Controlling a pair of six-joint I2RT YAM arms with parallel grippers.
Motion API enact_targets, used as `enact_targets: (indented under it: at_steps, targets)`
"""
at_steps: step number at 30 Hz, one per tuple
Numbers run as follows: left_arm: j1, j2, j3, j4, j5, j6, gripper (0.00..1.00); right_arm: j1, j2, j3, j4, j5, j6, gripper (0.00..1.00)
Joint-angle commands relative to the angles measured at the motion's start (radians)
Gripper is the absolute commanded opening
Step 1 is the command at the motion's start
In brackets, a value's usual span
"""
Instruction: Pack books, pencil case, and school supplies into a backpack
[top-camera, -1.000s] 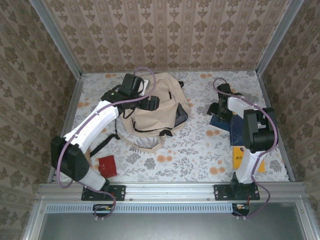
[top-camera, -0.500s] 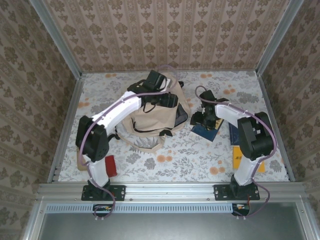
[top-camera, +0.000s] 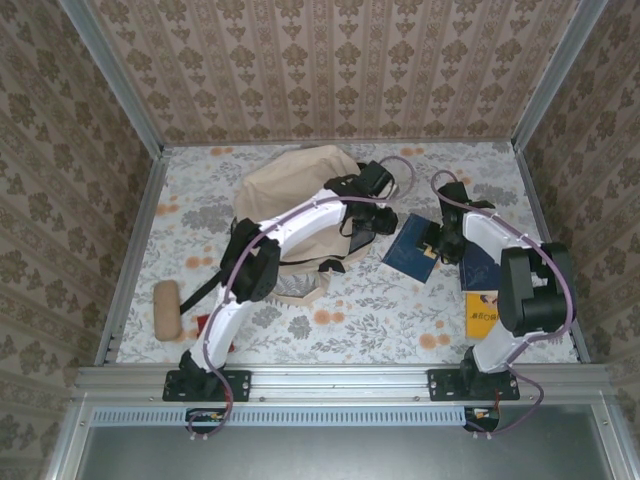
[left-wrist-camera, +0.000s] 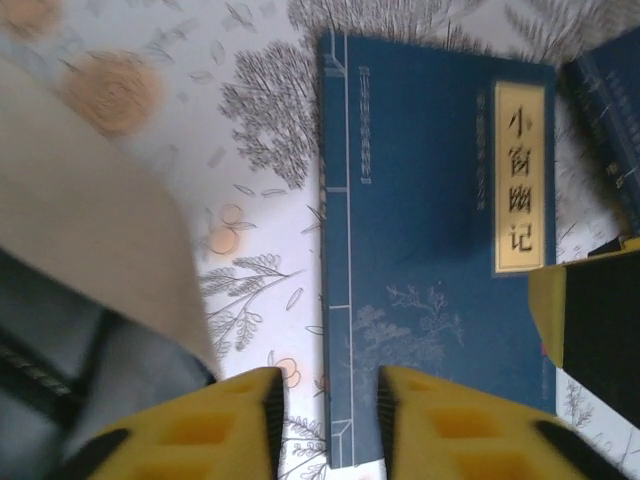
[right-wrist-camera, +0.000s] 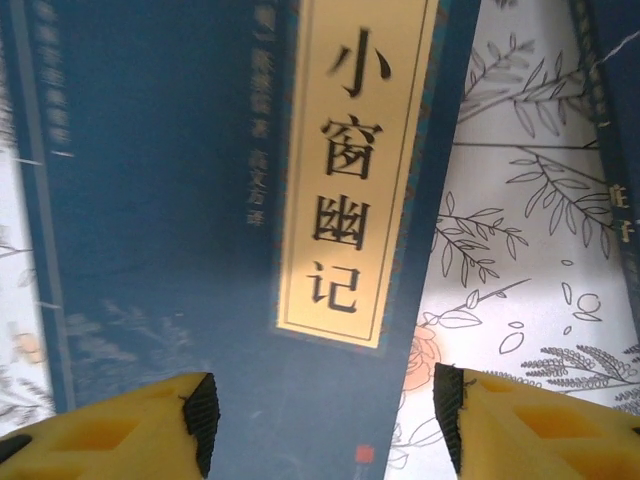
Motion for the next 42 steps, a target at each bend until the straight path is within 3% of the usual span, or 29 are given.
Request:
enact_targets:
  at_steps: [1, 8, 14, 19, 30, 35, 42]
  targets:
    - [-0.019, 0.059, 0.061, -0.051, 0.033, -0.024, 0.22, -0.007, 0.031, -0.01, -0.014, 0.004, 0.012, 0.59]
    - [-0.039, 0.159, 0.105, -0.05, 0.058, -0.056, 0.04, -0.014, 0.071, -0.019, 0.01, -0.036, 0.006, 0.54]
    - [-0.043, 0.197, 0.095, -0.079, 0.052, -0.064, 0.02, -0.02, 0.092, -0.022, 0.034, -0.118, -0.004, 0.51]
    - [-0.046, 0.199, 0.052, -0.075, 0.061, -0.064, 0.02, -0.018, 0.015, -0.007, 0.028, -0.164, -0.009, 0.45]
    - [-0.032, 0.194, 0.059, -0.063, 0.078, -0.07, 0.03, -0.018, -0.072, 0.007, -0.012, -0.149, -0.007, 0.16]
    - [-0.008, 0.16, 0.056, -0.052, 0.106, -0.07, 0.08, -0.02, -0.077, -0.002, 0.007, -0.148, -0.001, 0.0]
    - [0.096, -0.025, -0.008, 0.007, 0.212, -0.029, 0.34, -0.04, -0.232, 0.007, 0.03, -0.184, -0.037, 0.0]
